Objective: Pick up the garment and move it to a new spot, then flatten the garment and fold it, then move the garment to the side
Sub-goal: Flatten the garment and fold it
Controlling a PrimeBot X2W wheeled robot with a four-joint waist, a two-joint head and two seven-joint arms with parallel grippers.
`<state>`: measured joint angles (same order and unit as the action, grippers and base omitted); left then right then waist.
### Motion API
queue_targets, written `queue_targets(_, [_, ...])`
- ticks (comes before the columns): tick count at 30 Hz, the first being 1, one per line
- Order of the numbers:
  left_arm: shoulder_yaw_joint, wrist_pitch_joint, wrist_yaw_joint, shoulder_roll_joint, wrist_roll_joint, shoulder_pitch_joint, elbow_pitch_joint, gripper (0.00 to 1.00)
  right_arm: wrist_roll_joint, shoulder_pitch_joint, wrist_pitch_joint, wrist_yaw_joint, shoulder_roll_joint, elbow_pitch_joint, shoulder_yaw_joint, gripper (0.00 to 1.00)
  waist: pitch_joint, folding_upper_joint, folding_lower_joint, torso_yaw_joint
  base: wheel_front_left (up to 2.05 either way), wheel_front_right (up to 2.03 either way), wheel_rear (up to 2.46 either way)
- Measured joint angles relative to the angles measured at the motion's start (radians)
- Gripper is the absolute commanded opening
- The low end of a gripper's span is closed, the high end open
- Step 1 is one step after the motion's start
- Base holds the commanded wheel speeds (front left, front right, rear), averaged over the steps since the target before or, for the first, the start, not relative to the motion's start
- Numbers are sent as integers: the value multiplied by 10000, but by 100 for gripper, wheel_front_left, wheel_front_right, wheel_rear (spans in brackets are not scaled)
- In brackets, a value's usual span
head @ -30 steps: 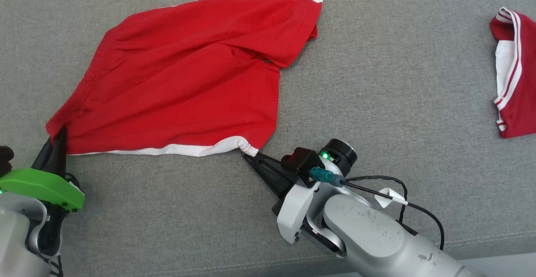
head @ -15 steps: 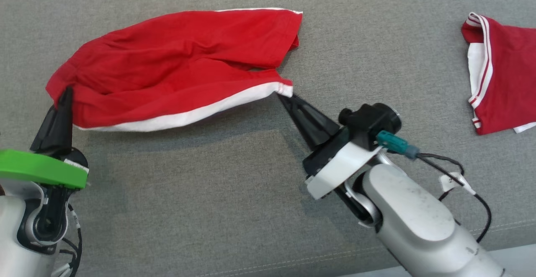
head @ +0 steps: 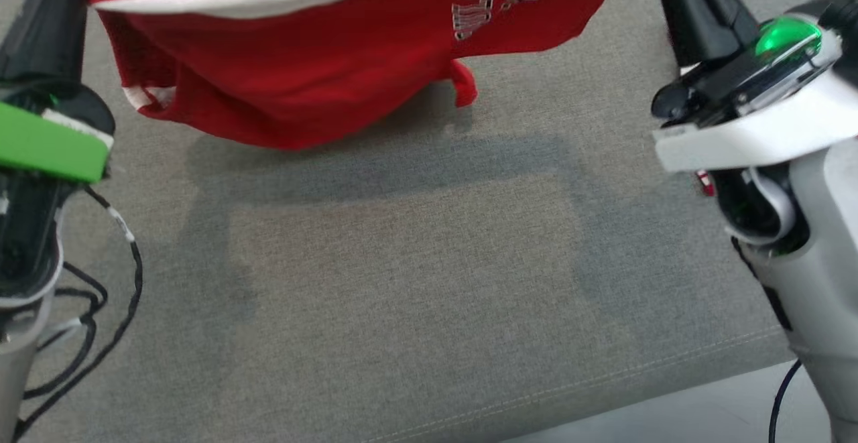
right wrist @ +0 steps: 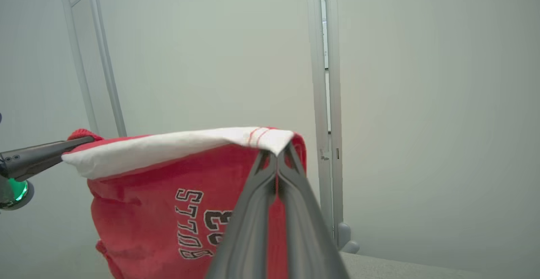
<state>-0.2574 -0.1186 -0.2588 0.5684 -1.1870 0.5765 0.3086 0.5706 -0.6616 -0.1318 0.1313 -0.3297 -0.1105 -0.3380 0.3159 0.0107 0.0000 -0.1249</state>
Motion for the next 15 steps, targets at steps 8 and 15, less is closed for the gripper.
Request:
queue_targets(8, [-474, -913, -665, -61, 819, 4086, -1967, 0, 201, -3266, 838, 0, 59, 1323, 813, 0, 1034, 0, 0, -200, 0, 0, 0])
queue_targets(15, [-832, 176, -194, -1212, 1939, 8177, -6303, 0, -727, -7147, 479, 10, 1210, 4869, 874, 0, 2545, 0, 2, 51, 0, 0, 0])
